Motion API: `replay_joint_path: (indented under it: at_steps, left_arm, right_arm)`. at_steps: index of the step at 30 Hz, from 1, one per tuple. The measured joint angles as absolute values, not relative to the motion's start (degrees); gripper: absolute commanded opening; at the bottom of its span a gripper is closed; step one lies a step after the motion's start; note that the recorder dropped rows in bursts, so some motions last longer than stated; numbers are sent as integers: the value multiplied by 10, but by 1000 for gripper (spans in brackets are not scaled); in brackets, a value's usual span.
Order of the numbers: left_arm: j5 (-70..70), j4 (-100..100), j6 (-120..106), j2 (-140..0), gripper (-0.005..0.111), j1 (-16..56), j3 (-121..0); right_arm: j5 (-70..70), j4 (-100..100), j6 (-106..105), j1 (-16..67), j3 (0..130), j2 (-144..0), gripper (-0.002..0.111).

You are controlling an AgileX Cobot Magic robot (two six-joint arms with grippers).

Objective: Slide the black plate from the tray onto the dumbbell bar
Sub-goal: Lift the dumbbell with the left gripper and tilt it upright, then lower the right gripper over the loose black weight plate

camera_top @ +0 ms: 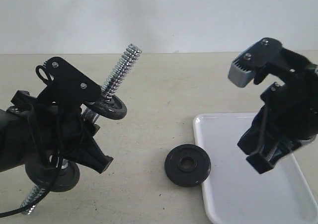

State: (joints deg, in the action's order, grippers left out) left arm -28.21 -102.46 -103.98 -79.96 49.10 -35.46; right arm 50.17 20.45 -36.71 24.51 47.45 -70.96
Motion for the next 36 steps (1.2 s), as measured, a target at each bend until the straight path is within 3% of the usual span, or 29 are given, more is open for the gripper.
replay_joint_path:
  at_steps: [8,13,15,20,21,33,36]
  left_arm:
    - [-284,-1025,-1046,-798,4,491,-353]
    - [-284,-1025,-1047,-787,4,491,-353]
    - [-284,-1025,-1047,-779,4,491,-352]
    - [-285,-1025,-1054,-765,4,491,-352]
    - [-286,-1025,-1056,-764,4,491,-352]
    - [-290,-1025,-1061,-762,4,491,-352]
    - [-292,-1025,-1066,-762,4,491,-352]
  right_arm:
    - [405,183,-348,378,478,-763,0]
    - [356,167,-323,402,478,-815,5]
    - [351,164,-321,403,478,-833,17]
    - [348,158,-303,404,489,-875,74]
    - [345,159,-298,404,494,-881,80]
    - [284,157,-283,405,507,-886,81]
    - [285,157,-283,405,507,-886,86]
